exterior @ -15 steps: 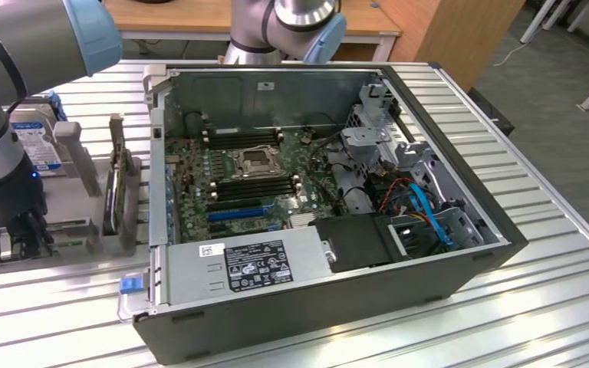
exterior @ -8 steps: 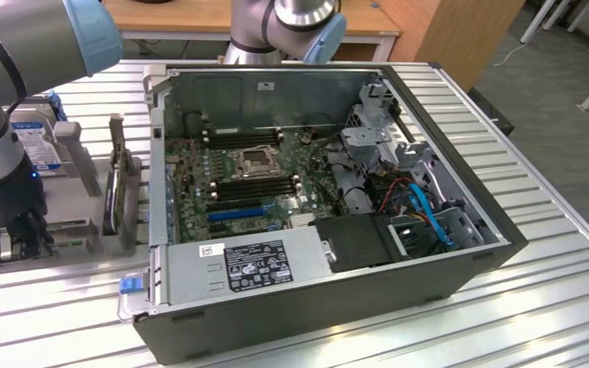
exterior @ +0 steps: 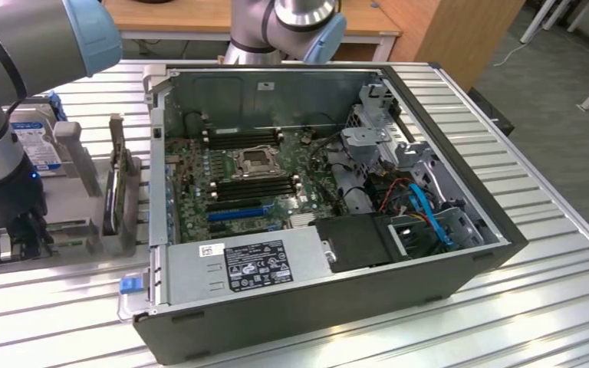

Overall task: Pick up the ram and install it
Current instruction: 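Pick up the ram and move it above insertion slot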

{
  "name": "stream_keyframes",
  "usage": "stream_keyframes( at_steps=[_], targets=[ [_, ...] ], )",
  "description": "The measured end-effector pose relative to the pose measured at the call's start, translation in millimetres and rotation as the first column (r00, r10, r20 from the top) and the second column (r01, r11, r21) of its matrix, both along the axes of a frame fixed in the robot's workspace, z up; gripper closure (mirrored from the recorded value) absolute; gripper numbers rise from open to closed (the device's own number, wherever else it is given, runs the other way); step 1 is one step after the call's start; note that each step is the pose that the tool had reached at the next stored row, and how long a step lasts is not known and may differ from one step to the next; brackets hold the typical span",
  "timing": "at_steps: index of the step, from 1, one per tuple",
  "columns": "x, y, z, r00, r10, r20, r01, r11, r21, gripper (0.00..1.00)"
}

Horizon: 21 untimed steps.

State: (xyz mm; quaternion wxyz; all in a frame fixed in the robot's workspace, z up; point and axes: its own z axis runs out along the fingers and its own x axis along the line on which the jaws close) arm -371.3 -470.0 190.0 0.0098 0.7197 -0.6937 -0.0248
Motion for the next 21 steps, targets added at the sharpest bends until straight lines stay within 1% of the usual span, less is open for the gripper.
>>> stream_keyframes(
  at_steps=[5,6,7,8,18,19,21],
  targets=[
    [0.0,0.0,0.0,1.0,0.0,-0.0001,0.0,1.0,0.0,0.78],
    [0.0,0.0,0.0,1.0,0.0,-0.0001,0.0,1.0,-0.0001,0.84],
    [0.0,0.0,0.0,1.0,0.0,-0.0001,0.0,1.0,-0.0001,0.84],
    [0.0,0.0,0.1,1.0,0.0,-0.0001,0.0,1.0,0.0,0.86],
    [0.0,0.0,0.5,1.0,0.0,0.0001,0.0,1.0,0.0,0.86],
    [0.0,-0.1,2.2,1.0,0.0,0.0,0.0,1.0,0.0,0.86],
    [0.0,0.0,10.1,1.0,0.0,0.0,0.0,1.0,0.0,0.86]
  ],
)
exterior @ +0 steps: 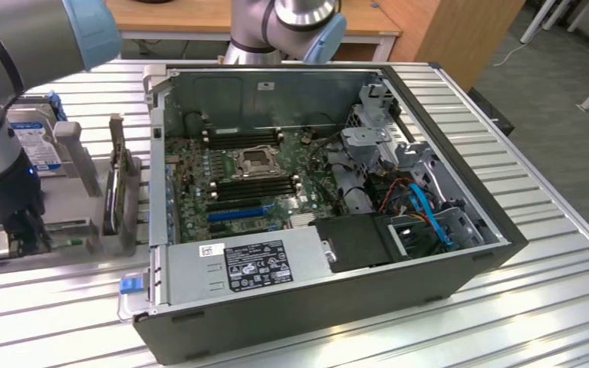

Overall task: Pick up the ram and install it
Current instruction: 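Pick up the ram and move it above insertion slot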

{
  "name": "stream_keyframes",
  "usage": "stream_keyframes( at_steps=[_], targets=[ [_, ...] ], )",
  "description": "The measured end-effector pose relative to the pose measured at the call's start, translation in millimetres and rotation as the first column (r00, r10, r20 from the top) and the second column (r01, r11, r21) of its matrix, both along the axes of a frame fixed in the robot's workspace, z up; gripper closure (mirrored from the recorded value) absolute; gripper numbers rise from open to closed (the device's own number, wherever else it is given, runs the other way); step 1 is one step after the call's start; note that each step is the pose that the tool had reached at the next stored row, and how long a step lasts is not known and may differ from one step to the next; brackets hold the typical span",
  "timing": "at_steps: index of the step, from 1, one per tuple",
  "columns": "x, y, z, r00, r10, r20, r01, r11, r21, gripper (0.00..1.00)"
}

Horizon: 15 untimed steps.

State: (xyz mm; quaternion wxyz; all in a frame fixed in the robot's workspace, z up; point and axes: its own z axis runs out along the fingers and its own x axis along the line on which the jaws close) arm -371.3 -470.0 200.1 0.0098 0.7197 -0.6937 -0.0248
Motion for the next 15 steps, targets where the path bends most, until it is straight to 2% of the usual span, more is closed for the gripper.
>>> stream_keyframes(
  at_steps=[15],
  targets=[
    [0.0,0.0,68.3,1.0,0.0,-0.0001,0.0,1.0,-0.0001,0.86]
  ],
)
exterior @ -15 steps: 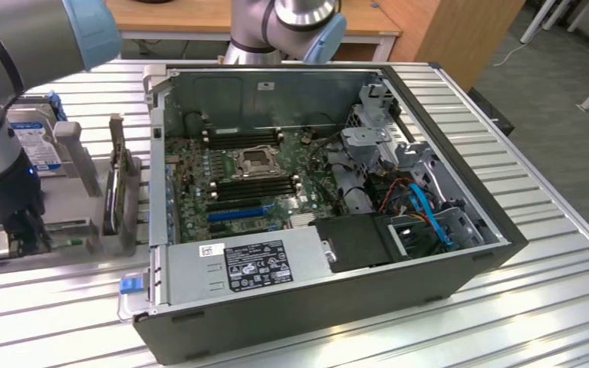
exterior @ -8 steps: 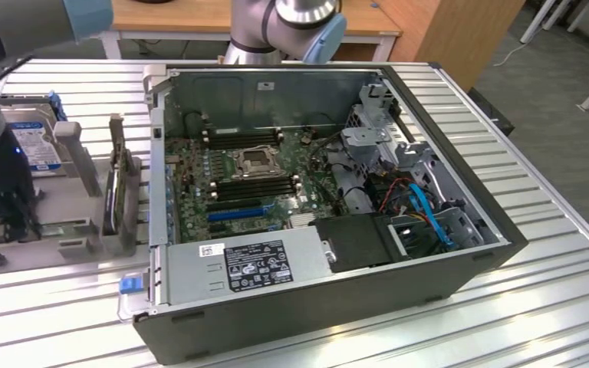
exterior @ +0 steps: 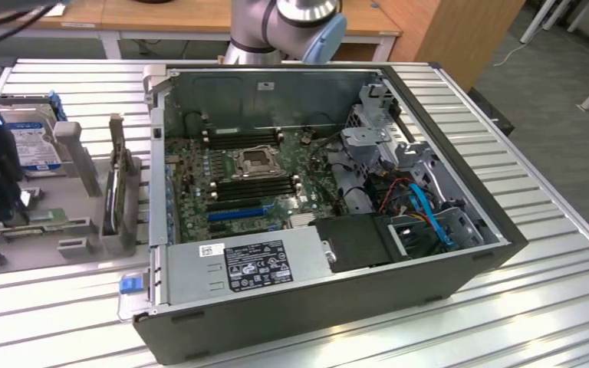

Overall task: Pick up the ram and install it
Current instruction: 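Pick up the ram and move it above insertion slot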

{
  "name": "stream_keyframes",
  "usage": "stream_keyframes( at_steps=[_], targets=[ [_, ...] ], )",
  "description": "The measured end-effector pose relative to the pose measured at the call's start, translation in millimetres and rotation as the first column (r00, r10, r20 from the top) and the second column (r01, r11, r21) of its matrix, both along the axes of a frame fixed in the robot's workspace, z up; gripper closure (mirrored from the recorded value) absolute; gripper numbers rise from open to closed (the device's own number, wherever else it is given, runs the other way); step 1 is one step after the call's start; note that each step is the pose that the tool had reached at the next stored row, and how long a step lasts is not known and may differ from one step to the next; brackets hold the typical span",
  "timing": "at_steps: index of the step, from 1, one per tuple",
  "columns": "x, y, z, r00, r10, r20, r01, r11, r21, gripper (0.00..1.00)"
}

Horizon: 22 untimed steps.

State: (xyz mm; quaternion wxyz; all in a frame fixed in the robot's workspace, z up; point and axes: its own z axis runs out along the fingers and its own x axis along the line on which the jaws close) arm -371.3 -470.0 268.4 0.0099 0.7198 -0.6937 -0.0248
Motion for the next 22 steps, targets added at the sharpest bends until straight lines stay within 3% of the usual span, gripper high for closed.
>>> stream_keyframes(
  at_steps=[20,22],
  targets=[
    [0.0,0.0,90.7,1.0,0.0,0.0001,0.0,1.0,-0.0022,0.86],
    [0.0,0.0,93.0,1.0,0.0,0.0002,0.0,1.0,-0.0021,0.86]
  ],
)
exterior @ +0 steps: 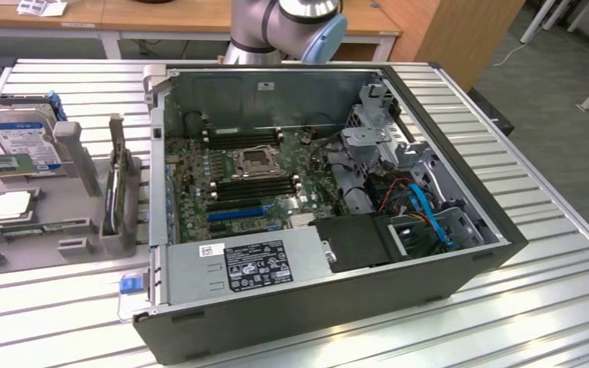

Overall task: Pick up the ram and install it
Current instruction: 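Pick up the ram and move it above insertion slot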

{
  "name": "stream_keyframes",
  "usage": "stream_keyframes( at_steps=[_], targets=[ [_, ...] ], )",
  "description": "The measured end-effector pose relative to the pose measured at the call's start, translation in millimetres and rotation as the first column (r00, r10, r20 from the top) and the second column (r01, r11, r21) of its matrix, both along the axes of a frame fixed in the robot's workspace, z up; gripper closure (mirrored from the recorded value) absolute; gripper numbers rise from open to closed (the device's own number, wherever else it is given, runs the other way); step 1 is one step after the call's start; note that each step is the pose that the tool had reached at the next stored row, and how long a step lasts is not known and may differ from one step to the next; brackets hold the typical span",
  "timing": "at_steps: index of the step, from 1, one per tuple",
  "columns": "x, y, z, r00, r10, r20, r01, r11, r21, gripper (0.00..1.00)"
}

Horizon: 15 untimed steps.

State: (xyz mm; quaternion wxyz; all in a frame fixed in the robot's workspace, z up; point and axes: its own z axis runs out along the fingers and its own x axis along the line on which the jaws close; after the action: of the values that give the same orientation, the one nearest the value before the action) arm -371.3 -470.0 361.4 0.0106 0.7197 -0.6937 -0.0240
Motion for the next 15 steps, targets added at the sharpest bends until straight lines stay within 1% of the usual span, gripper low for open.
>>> stream_keyframes(
  at_steps=[3,5,11,15],
  targets=[
    [0.2,0.0,0.1,1.0,0.0,-0.0001,0.0,1.0,-0.0001,0.86],
    [2.8,0.0,0.1,1.0,0.0,-0.0001,0.0,1.0,-0.0001,0.86],
    [21.2,0.0,0.1,1.0,0.0,-0.0001,0.0,1.0,0.0014,0.86],
    [36.7,0.0,0.1,1.0,0.0,-0.0002,0.0,1.0,0.0025,0.86]
  ],
)
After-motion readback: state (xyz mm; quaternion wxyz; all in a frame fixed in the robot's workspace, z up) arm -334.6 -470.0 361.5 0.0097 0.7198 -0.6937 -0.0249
